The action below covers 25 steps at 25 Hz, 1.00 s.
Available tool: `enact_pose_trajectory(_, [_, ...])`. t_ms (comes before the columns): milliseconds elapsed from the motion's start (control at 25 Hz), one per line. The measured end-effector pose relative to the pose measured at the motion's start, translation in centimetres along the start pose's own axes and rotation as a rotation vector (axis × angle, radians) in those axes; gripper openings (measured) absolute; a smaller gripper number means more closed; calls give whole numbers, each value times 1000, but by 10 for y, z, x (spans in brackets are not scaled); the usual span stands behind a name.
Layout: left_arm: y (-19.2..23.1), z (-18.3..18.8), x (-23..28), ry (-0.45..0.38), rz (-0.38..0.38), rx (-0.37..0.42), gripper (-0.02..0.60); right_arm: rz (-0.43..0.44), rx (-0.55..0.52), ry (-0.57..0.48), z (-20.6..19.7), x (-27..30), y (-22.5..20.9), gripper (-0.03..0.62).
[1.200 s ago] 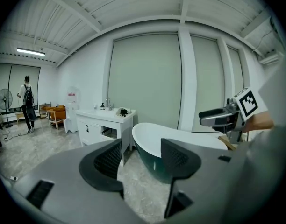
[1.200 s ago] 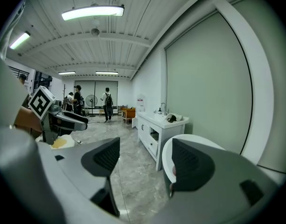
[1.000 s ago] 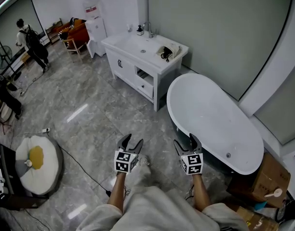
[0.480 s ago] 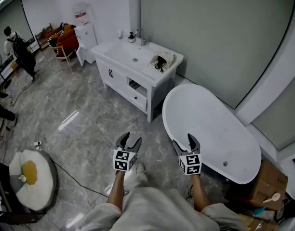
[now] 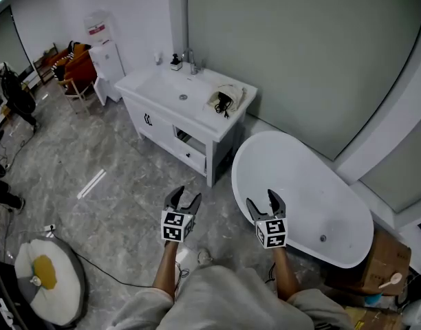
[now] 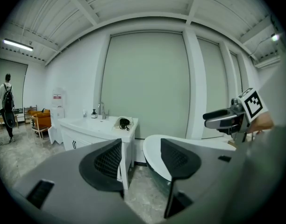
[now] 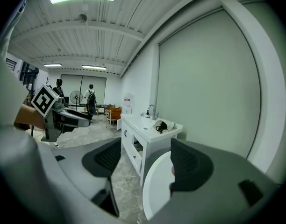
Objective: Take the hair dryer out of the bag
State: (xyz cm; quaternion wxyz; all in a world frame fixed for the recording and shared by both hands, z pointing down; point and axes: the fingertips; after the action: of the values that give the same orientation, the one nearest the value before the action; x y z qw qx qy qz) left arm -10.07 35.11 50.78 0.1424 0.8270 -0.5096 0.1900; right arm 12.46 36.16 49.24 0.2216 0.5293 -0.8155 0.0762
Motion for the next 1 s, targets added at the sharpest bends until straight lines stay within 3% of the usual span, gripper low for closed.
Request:
enact_pose_trajectory(520, [89, 43, 76, 4, -49, 38, 241, -49, 17, -1, 53, 107, -8, 313])
enact_pose_trajectory(1000, [117, 54, 108, 22, -70, 55, 241, -38, 9, 18, 64, 154, -5, 311])
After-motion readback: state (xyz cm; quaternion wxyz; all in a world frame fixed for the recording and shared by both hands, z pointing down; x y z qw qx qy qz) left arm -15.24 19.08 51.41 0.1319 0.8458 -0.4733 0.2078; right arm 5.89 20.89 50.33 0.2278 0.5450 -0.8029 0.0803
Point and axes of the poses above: the fingertips, and each gripper's own axes: x forward along the fingers, y to its left, z out of its top, and after that the axes turned 9 degrees about y, right-handed
